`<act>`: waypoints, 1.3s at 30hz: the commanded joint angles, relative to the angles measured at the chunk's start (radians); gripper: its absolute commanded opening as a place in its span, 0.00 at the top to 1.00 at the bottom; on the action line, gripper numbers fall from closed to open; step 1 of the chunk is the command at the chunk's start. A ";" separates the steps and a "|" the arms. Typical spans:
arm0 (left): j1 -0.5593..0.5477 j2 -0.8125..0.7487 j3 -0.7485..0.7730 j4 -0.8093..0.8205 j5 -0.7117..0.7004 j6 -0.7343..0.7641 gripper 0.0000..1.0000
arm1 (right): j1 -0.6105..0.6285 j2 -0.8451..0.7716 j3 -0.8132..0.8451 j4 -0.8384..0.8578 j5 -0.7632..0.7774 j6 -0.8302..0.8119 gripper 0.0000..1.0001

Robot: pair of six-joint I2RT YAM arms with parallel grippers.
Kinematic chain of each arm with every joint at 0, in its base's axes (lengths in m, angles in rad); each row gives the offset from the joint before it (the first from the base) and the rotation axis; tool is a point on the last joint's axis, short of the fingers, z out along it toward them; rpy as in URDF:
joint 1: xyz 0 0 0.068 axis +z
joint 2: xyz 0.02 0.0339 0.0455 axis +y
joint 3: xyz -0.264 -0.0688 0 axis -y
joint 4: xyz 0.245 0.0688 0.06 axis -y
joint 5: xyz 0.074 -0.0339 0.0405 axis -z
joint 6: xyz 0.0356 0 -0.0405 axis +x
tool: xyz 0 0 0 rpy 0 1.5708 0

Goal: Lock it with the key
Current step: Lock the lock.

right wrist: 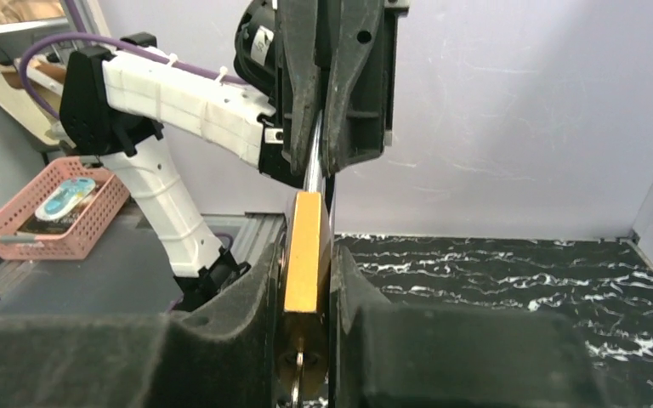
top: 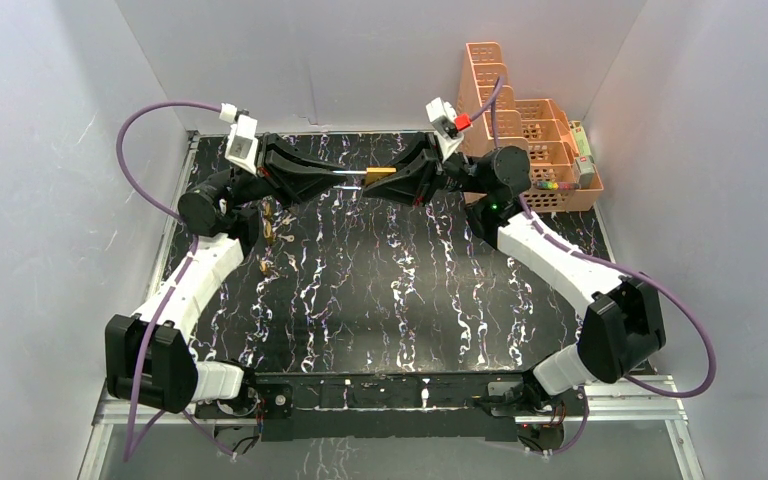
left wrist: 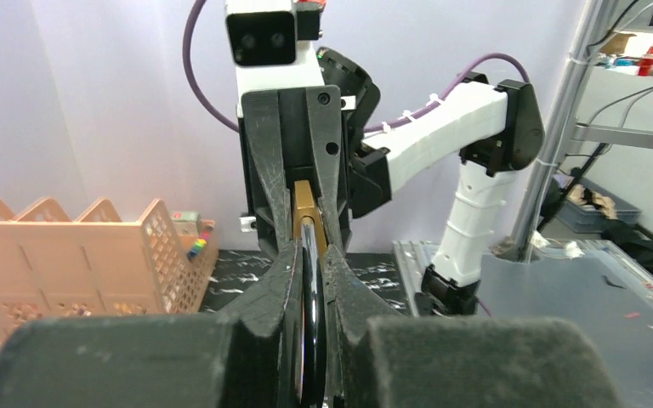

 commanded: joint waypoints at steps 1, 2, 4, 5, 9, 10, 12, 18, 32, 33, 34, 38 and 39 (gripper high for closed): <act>-0.002 -0.027 0.032 0.106 -0.060 0.017 1.00 | 0.007 -0.018 0.056 0.061 -0.001 0.008 1.00; -0.002 -0.029 0.027 0.106 -0.052 0.023 1.00 | 0.006 -0.023 0.053 0.059 0.003 0.006 1.00; 0.001 -0.035 0.021 0.098 -0.027 0.026 1.00 | 0.006 -0.042 0.046 0.037 0.007 -0.014 1.00; 0.006 -0.041 0.019 0.086 -0.010 0.029 1.00 | 0.006 -0.054 0.044 0.009 0.010 -0.032 1.00; 0.031 -0.078 0.005 0.030 0.086 0.045 0.57 | 0.005 -0.133 0.065 -0.318 0.027 -0.233 1.00; 0.038 -0.092 -0.005 0.025 0.100 0.045 0.49 | -0.001 -0.154 0.071 -0.383 0.031 -0.274 1.00; 0.051 -0.120 -0.029 0.008 0.117 0.047 0.05 | -0.016 -0.186 0.094 -0.519 0.019 -0.344 1.00; 0.073 -0.162 -0.052 -0.049 0.187 0.031 0.02 | -0.077 -0.192 0.153 -0.669 -0.197 -0.376 1.00; 0.043 -0.139 -0.030 -0.054 0.316 -0.024 0.30 | -0.094 -0.055 0.146 -0.078 -0.369 0.112 1.00; 0.032 -0.131 -0.033 -0.053 0.308 -0.022 0.31 | -0.094 -0.046 0.150 -0.056 -0.367 0.131 1.00; 0.018 -0.124 -0.034 -0.053 0.305 -0.020 0.33 | -0.094 -0.037 0.153 -0.039 -0.363 0.145 1.00; -0.022 -0.105 -0.022 -0.052 0.309 -0.013 0.48 | -0.094 -0.020 0.166 -0.031 -0.345 0.145 1.00; -0.027 -0.102 -0.017 -0.052 0.312 -0.011 0.52 | -0.094 -0.017 0.169 -0.031 -0.341 0.143 1.00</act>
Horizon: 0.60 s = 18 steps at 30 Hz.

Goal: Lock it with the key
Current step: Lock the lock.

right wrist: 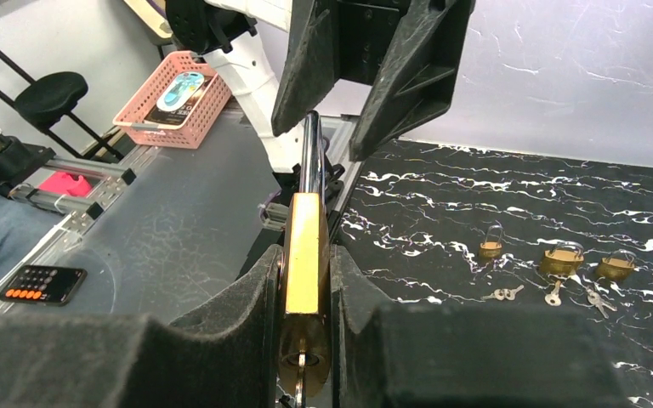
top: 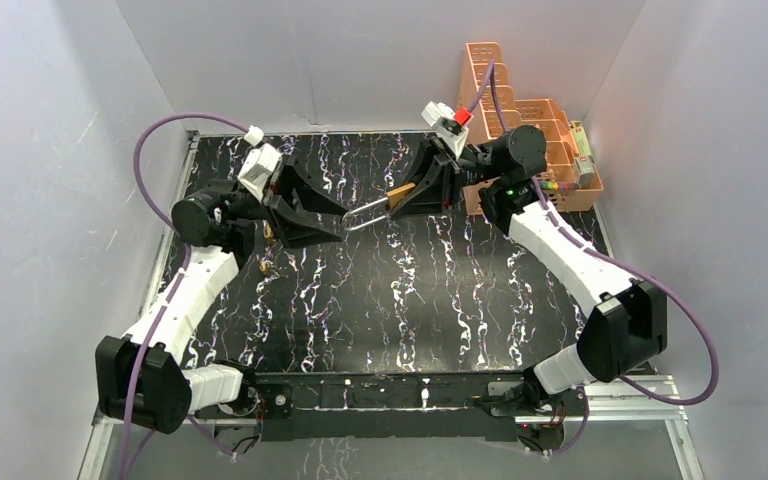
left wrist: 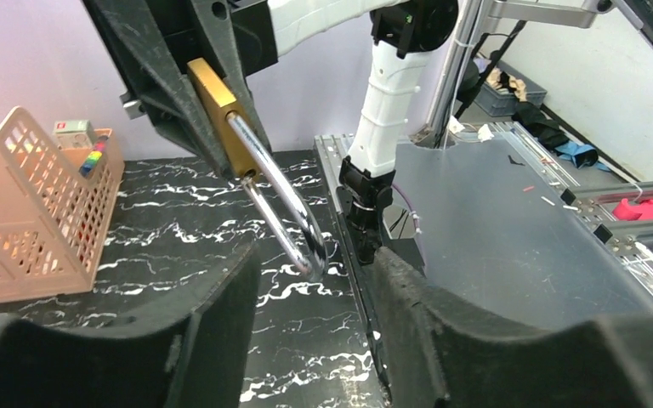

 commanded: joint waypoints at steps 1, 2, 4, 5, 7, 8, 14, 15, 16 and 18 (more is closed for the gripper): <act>-0.033 0.005 0.035 0.032 -0.002 0.014 0.55 | -0.002 -0.007 0.074 0.134 0.042 0.045 1.00; -0.035 0.007 0.039 0.031 -0.001 0.013 0.57 | -0.002 -0.003 0.079 0.134 0.044 0.043 1.00; -0.036 0.011 0.043 0.032 0.004 0.016 0.65 | -0.002 0.007 0.091 0.136 0.043 0.047 1.00; -0.036 0.012 0.046 0.031 0.008 0.018 0.73 | -0.001 0.010 0.096 0.141 0.043 0.052 1.00; -0.038 0.013 0.046 0.031 0.012 0.021 0.99 | -0.001 0.016 0.101 0.156 0.041 0.062 1.00; -0.037 0.012 0.042 0.030 0.007 0.022 1.00 | -0.001 0.019 0.105 0.159 0.040 0.065 1.00; -0.044 0.015 0.036 0.031 -0.030 0.031 1.00 | 0.007 0.033 0.116 0.175 0.039 0.079 1.00; -0.047 0.018 0.037 0.030 -0.035 0.031 1.00 | 0.011 0.036 0.117 0.179 0.040 0.081 1.00; -0.054 0.020 0.038 0.032 -0.038 0.030 1.00 | 0.013 0.039 0.116 0.183 0.043 0.081 1.00; -0.070 0.027 0.041 0.033 -0.042 0.027 1.00 | 0.018 0.044 0.116 0.192 0.049 0.082 1.00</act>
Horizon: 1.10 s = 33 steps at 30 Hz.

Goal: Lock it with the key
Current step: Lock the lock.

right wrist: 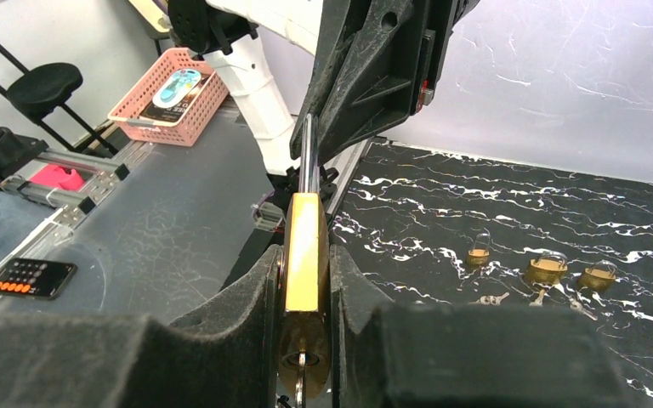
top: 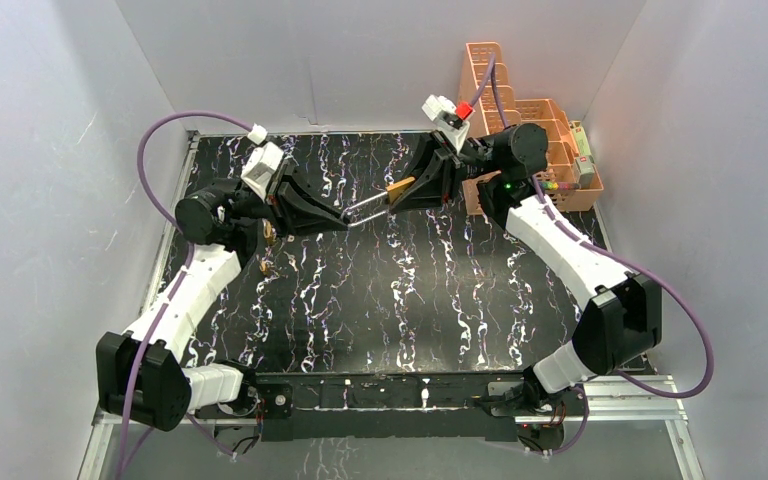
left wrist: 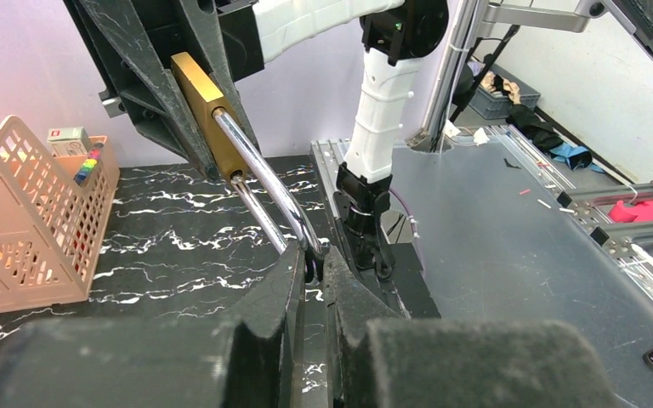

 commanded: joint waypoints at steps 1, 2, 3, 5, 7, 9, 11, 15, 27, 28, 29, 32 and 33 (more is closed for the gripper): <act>-0.042 0.008 0.032 0.040 -0.028 0.012 1.00 | 0.018 0.001 0.068 0.106 0.063 0.014 1.00; -0.053 0.013 0.035 0.040 -0.030 0.011 1.00 | 0.021 0.003 0.066 0.115 0.067 0.015 1.00; -0.064 0.019 0.035 0.041 -0.030 0.009 1.00 | 0.023 0.005 0.064 0.121 0.073 0.017 1.00; -0.080 0.035 0.044 0.041 -0.031 -0.002 1.00 | 0.025 0.008 0.064 0.135 0.082 0.017 1.00; -0.091 0.054 0.052 0.045 -0.030 -0.017 1.00 | 0.028 0.010 0.067 0.143 0.086 0.016 1.00; -0.095 0.069 0.060 0.046 -0.031 -0.027 1.00 | 0.029 0.013 0.070 0.146 0.087 0.019 1.00; -0.097 0.081 0.069 0.048 -0.030 -0.036 1.00 | 0.032 0.014 0.072 0.156 0.087 0.025 1.00; -0.097 0.090 0.077 0.052 -0.027 -0.023 1.00 | 0.035 0.011 0.072 0.168 0.088 0.037 1.00; -0.098 0.127 0.084 0.062 -0.150 0.042 1.00 | 0.092 0.027 0.050 0.221 0.143 0.039 1.00; -0.099 0.126 0.081 0.063 -0.162 0.054 1.00 | 0.100 0.031 0.050 0.227 0.147 0.039 1.00; -0.098 0.125 0.079 0.063 -0.177 0.062 1.00 | 0.108 0.036 0.052 0.230 0.151 0.040 1.00; -0.098 0.137 0.079 0.063 -0.206 0.074 1.00 | 0.138 0.055 0.061 0.242 0.158 0.039 1.00; -0.100 0.143 0.081 0.063 -0.213 0.074 1.00 | 0.148 0.062 0.064 0.246 0.160 0.041 1.00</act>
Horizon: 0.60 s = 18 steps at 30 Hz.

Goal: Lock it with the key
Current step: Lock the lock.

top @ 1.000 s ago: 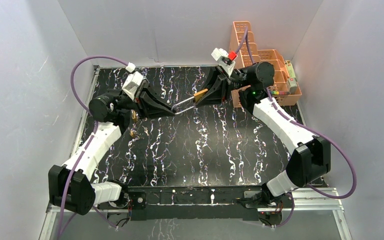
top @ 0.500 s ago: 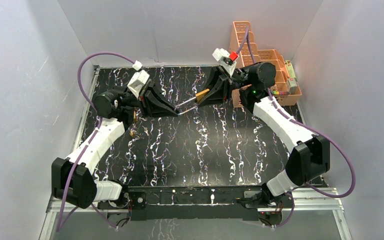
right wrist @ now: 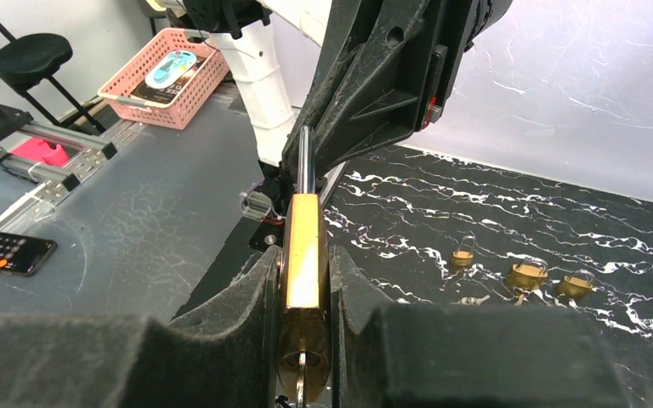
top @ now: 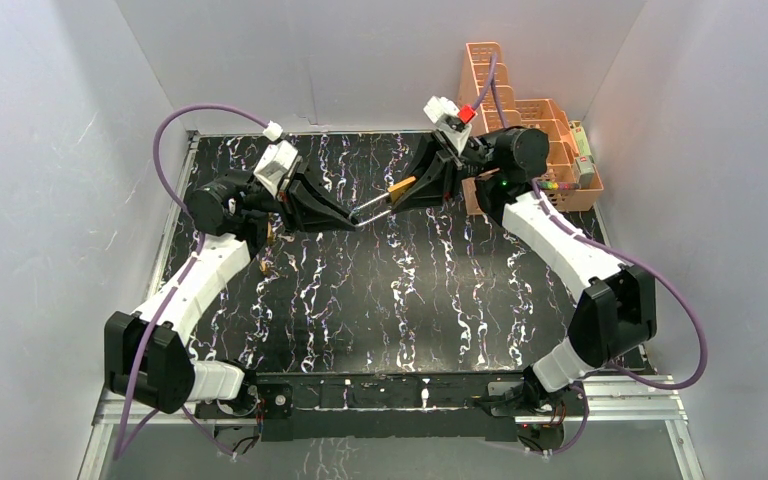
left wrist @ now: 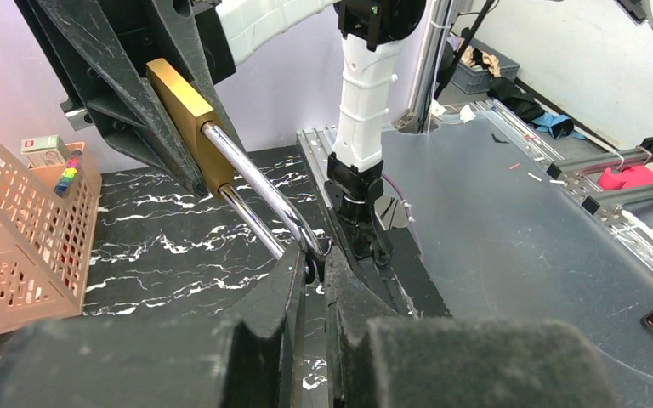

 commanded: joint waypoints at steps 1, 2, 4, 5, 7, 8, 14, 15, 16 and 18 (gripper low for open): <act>-0.042 0.057 0.024 0.002 -0.260 0.079 1.00 | 0.158 0.036 0.059 0.095 0.198 -0.012 1.00; -0.042 0.062 0.024 0.004 -0.269 0.084 1.00 | 0.166 0.043 0.062 0.102 0.200 -0.008 1.00; -0.042 0.069 0.024 0.005 -0.289 0.096 1.00 | 0.180 0.056 0.064 0.124 0.202 0.004 1.00; -0.042 0.073 0.024 0.006 -0.300 0.102 1.00 | 0.186 0.063 0.066 0.130 0.204 0.012 1.00; -0.042 0.078 0.023 0.006 -0.323 0.120 1.00 | 0.195 0.073 0.070 0.147 0.207 0.023 1.00; -0.042 0.081 0.023 0.006 -0.337 0.131 1.00 | 0.200 0.078 0.071 0.153 0.208 0.027 1.00; -0.050 0.145 0.075 0.137 -0.370 0.075 1.00 | 0.231 0.116 0.079 0.194 0.207 0.059 1.00; -0.051 0.159 0.088 0.162 -0.371 0.054 1.00 | 0.235 0.120 0.079 0.201 0.206 0.067 1.00; -0.051 0.171 0.102 0.186 -0.371 0.035 1.00 | 0.238 0.124 0.080 0.207 0.206 0.071 1.00; -0.053 0.196 0.125 0.237 -0.373 -0.008 1.00 | 0.245 0.130 0.075 0.213 0.205 0.076 1.00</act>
